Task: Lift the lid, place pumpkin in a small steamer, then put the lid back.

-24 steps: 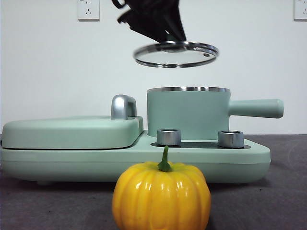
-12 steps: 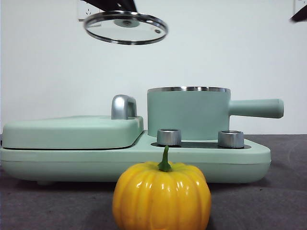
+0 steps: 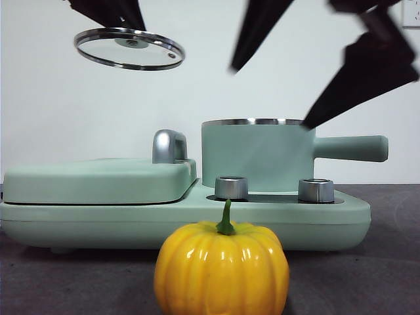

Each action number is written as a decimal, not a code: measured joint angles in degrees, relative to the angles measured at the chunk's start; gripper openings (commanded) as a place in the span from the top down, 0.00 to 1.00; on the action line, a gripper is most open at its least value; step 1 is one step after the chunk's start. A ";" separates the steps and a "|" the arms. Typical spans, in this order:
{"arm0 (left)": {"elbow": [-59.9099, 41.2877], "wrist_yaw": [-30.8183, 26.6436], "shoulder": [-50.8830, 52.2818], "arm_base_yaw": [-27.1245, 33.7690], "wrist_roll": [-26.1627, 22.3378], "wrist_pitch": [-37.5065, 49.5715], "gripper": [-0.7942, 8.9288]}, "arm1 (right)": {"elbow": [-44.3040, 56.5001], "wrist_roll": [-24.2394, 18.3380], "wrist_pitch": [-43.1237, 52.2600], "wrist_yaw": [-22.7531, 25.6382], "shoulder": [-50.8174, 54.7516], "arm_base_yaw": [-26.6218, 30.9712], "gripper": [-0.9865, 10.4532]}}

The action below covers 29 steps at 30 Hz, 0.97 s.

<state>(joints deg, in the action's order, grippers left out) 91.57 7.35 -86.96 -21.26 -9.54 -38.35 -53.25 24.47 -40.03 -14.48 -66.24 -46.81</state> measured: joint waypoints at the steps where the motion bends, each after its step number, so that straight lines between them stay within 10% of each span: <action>1: 0.00 0.00 0.00 0.59 0.15 0.00 0.83 | -0.87 0.04 -0.15 1.42 -1.90 -1.49 0.50; 29: 0.00 0.02 0.00 5.01 2.27 -0.02 0.83 | -10.12 0.00 -6.21 8.50 -28.17 -12.57 0.48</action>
<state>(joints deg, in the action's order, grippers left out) 91.57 7.38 -86.96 -16.25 -7.27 -38.37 -63.37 24.47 -46.24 -5.98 -94.41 -59.37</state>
